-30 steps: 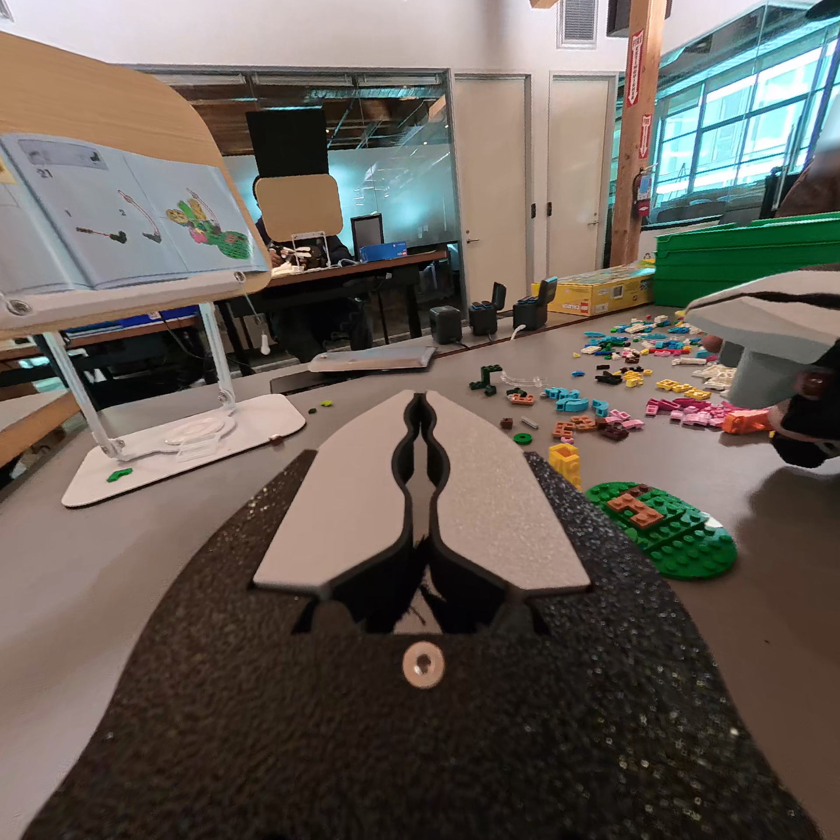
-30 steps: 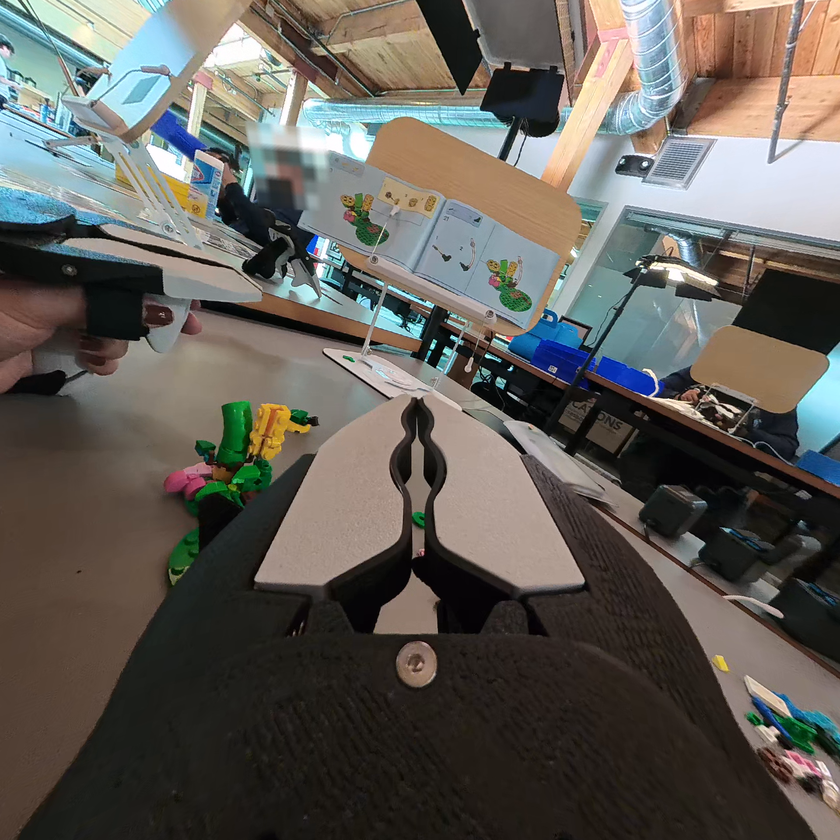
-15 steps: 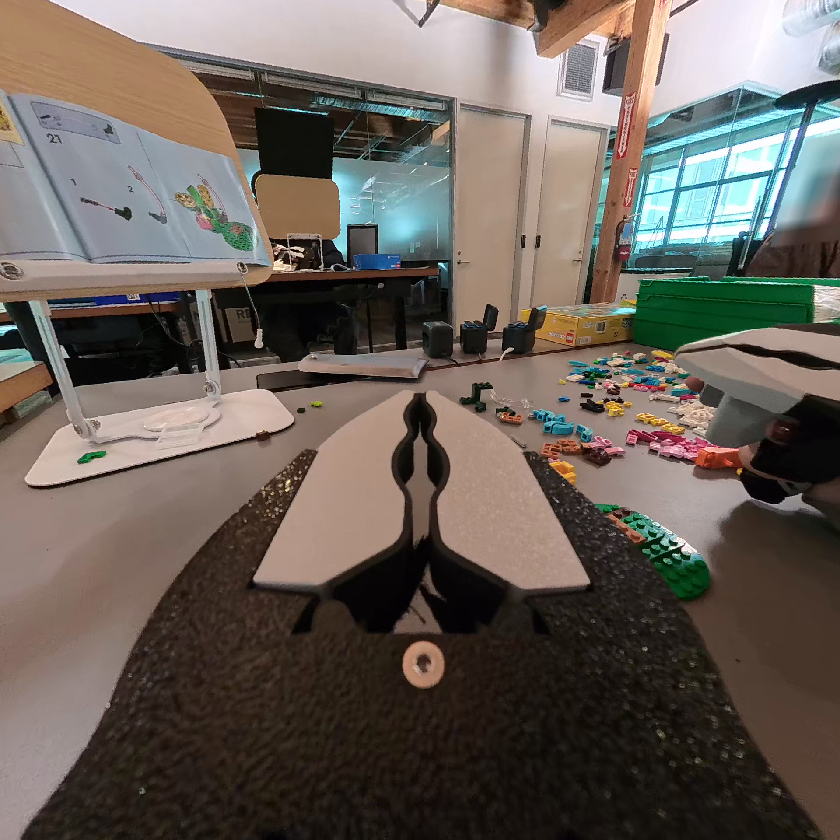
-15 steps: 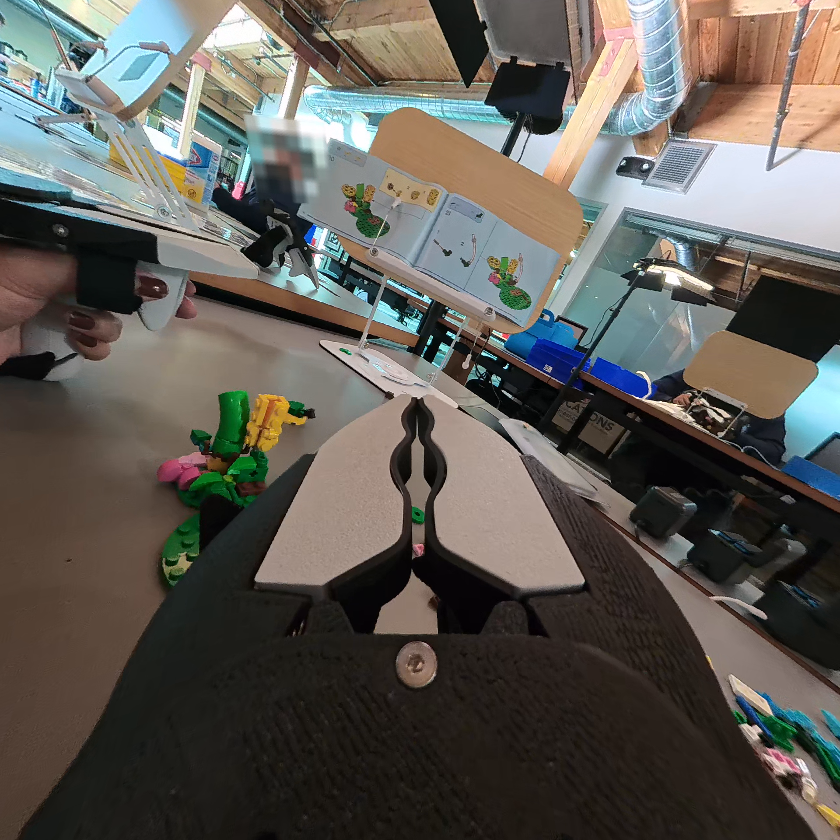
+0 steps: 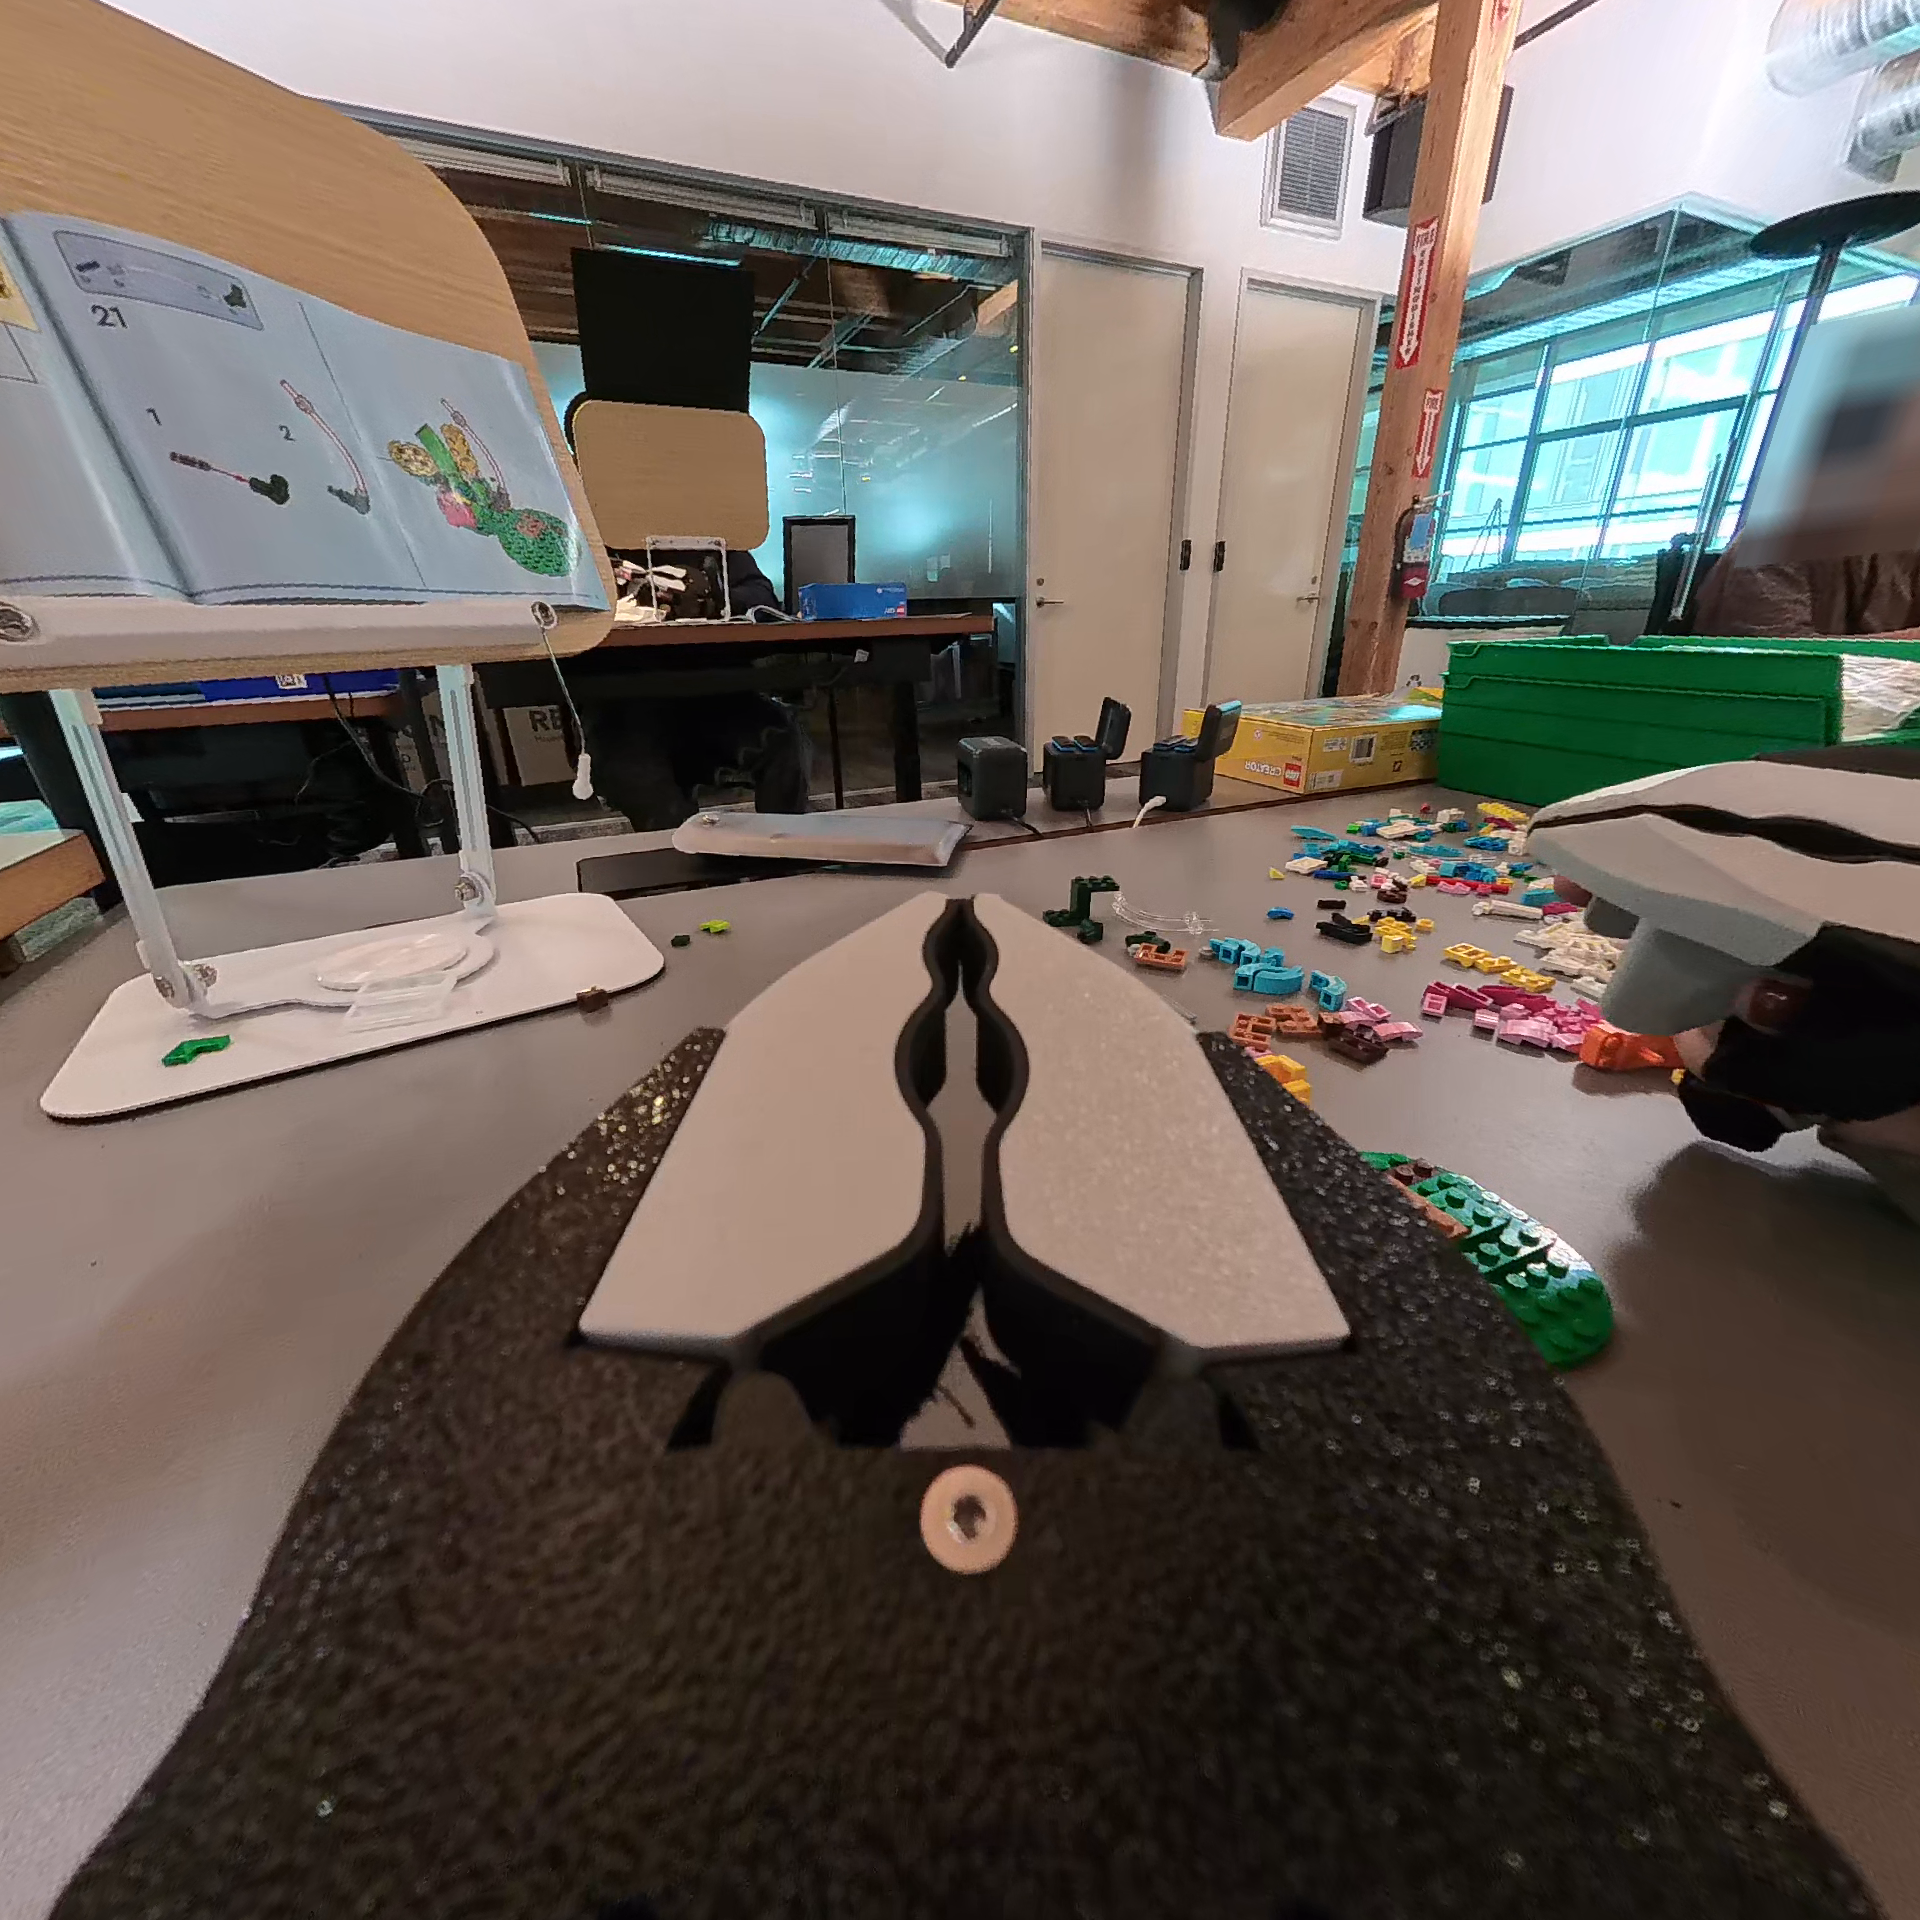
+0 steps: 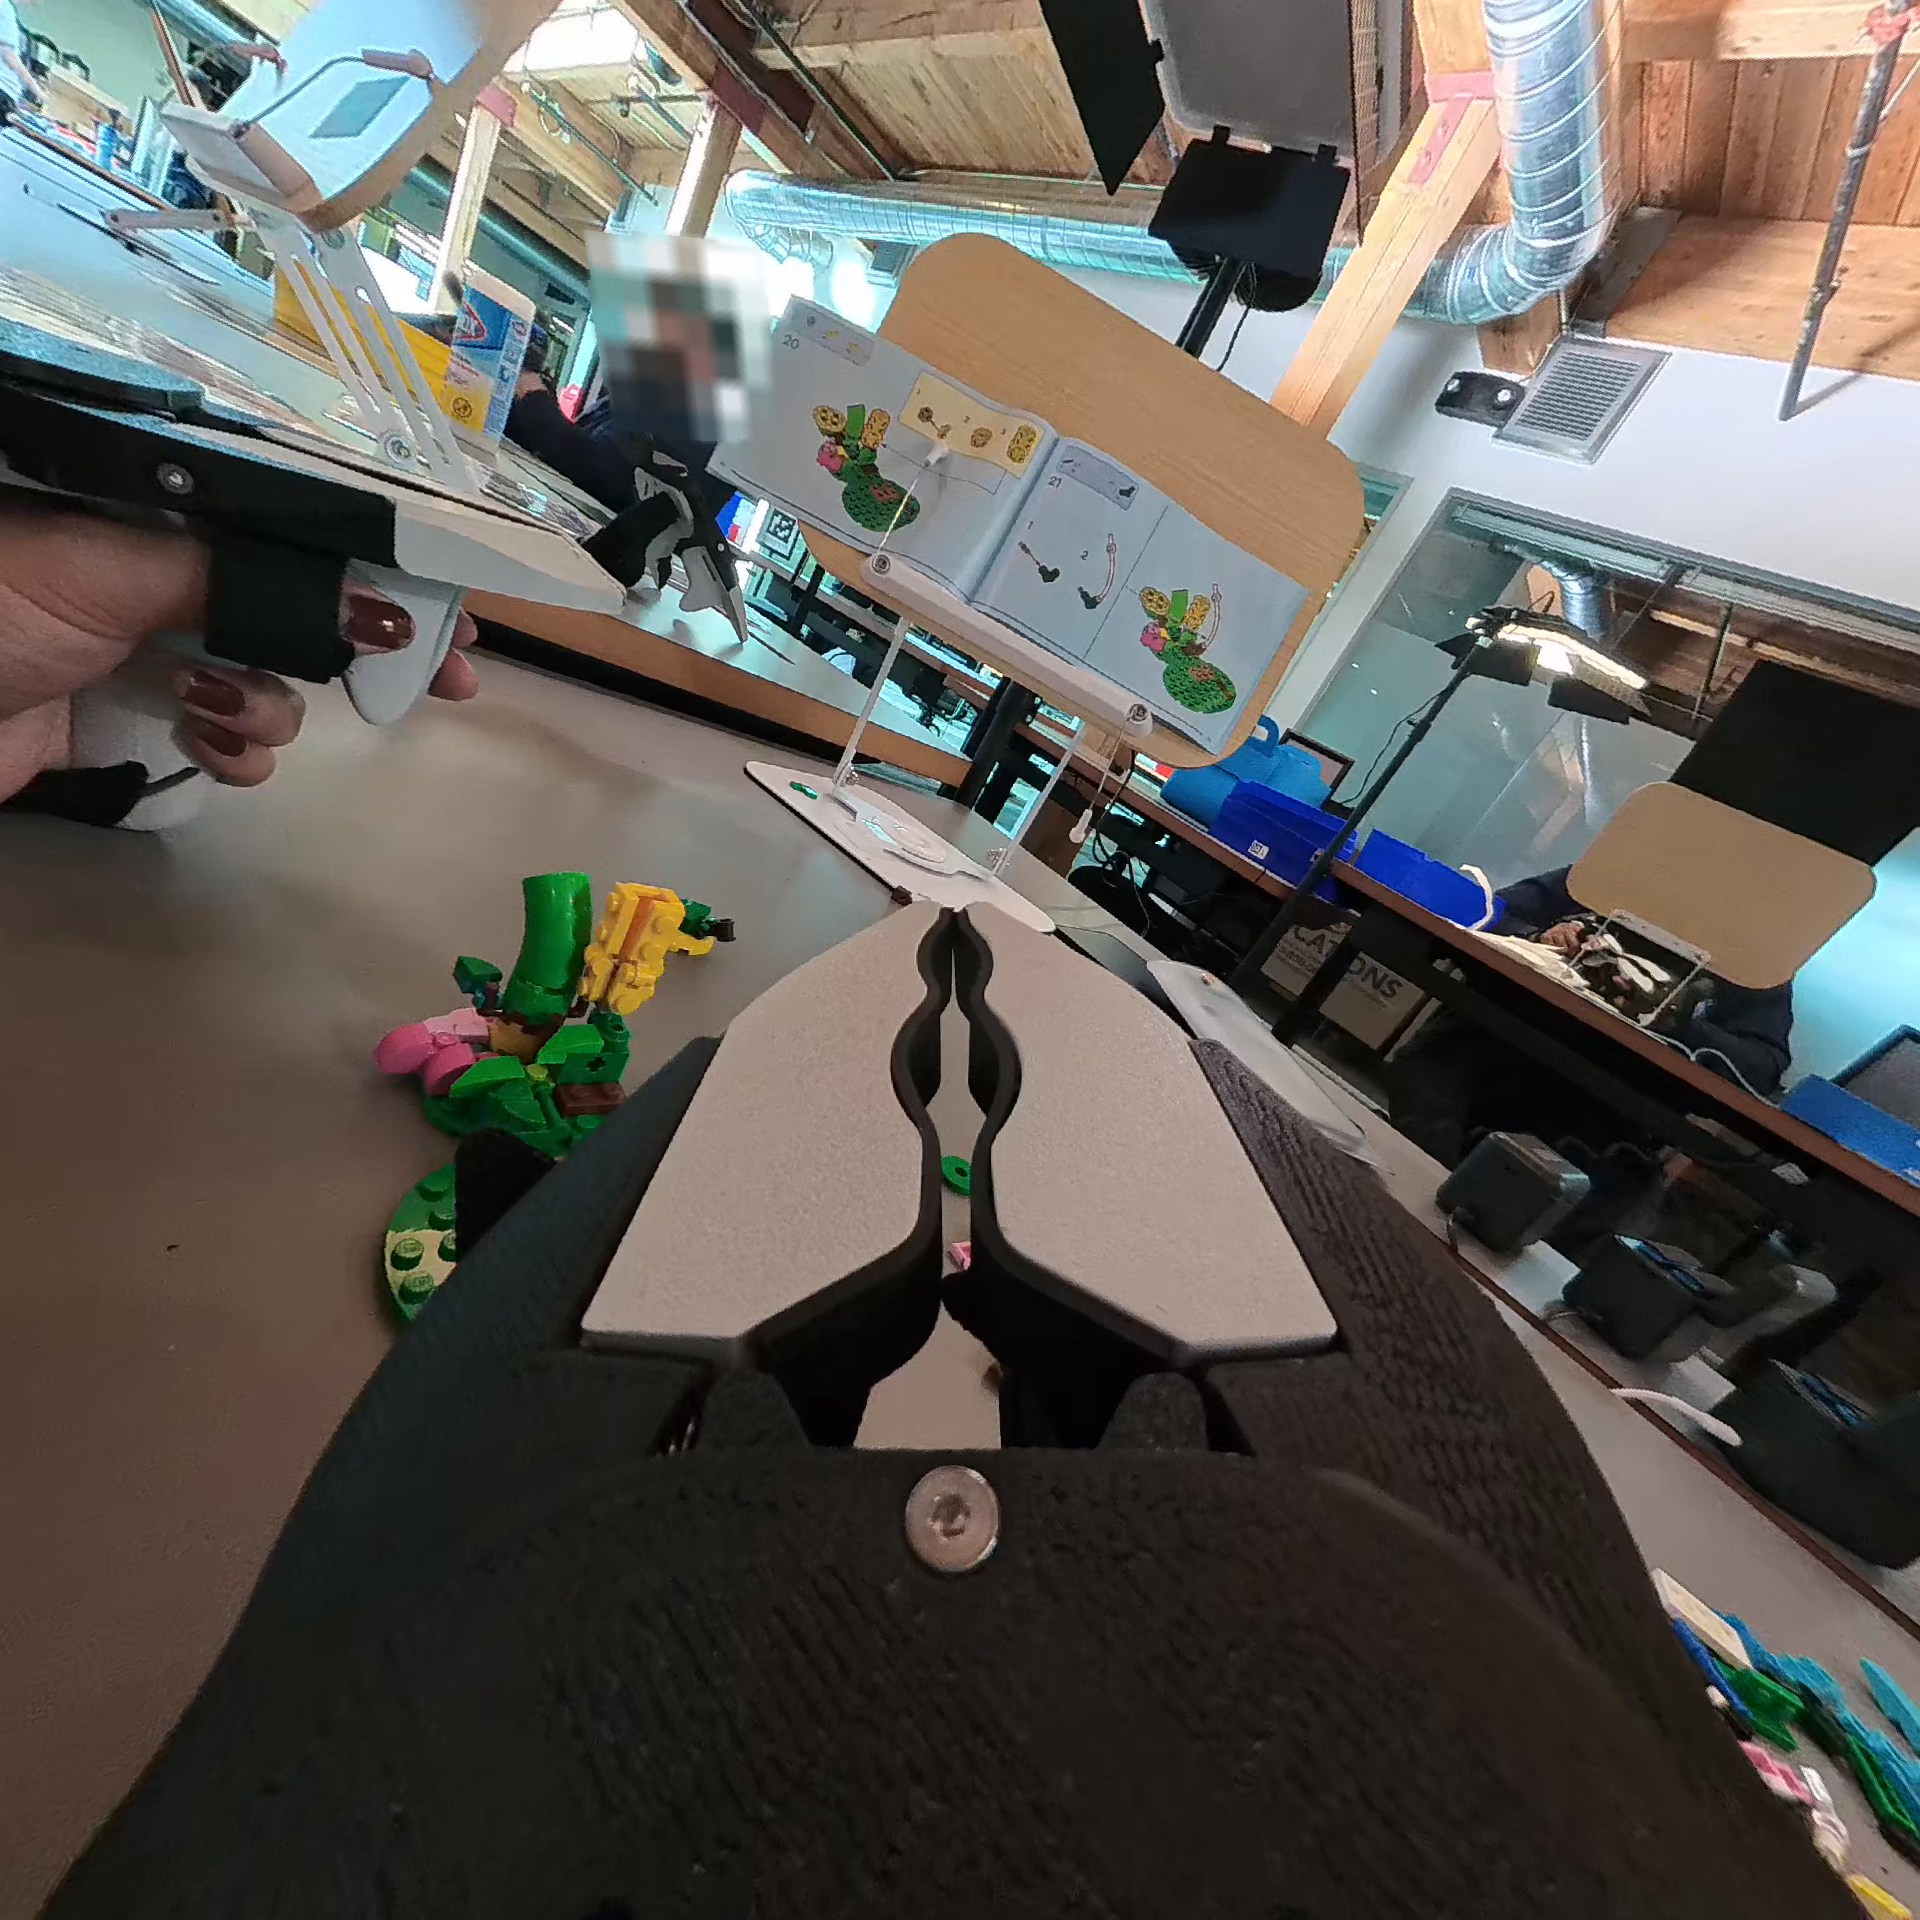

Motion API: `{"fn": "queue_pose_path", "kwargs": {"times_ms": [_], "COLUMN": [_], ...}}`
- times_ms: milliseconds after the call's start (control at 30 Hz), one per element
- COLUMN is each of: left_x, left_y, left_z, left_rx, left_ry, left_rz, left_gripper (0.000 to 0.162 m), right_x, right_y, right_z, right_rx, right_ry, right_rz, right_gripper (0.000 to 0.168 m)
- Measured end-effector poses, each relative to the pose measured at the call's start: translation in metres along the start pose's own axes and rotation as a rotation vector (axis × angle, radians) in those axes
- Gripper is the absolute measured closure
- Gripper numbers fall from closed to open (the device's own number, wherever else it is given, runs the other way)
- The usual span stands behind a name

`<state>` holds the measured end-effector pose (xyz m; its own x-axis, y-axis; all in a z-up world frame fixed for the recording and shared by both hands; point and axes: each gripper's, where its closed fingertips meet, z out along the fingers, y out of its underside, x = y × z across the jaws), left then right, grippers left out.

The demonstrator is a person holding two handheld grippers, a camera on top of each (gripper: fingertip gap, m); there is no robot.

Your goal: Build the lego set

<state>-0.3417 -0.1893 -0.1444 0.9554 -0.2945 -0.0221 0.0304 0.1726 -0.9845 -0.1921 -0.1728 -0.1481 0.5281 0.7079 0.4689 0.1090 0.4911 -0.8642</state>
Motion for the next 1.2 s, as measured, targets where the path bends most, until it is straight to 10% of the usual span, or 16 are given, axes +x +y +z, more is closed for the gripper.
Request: {"fn": "queue_pose_path", "kwargs": {"times_ms": [533, 1200], "left_x": [0.001, 0.004], "left_y": [0.000, 0.000], "left_z": [0.000, 0.001], "left_rx": [-0.002, 0.002], "left_ry": [0.003, 0.022], "left_rz": [0.001, 0.009], "left_gripper": [0.162, 0.162], "right_x": [0.036, 0.027], "right_y": [0.010, 0.009], "right_z": [-0.004, -0.003], "right_rx": [-0.017, -0.025], "right_ry": [0.118, 0.100], "right_rz": [0.264, 0.103], "right_gripper": [0.168, 0.168]}}
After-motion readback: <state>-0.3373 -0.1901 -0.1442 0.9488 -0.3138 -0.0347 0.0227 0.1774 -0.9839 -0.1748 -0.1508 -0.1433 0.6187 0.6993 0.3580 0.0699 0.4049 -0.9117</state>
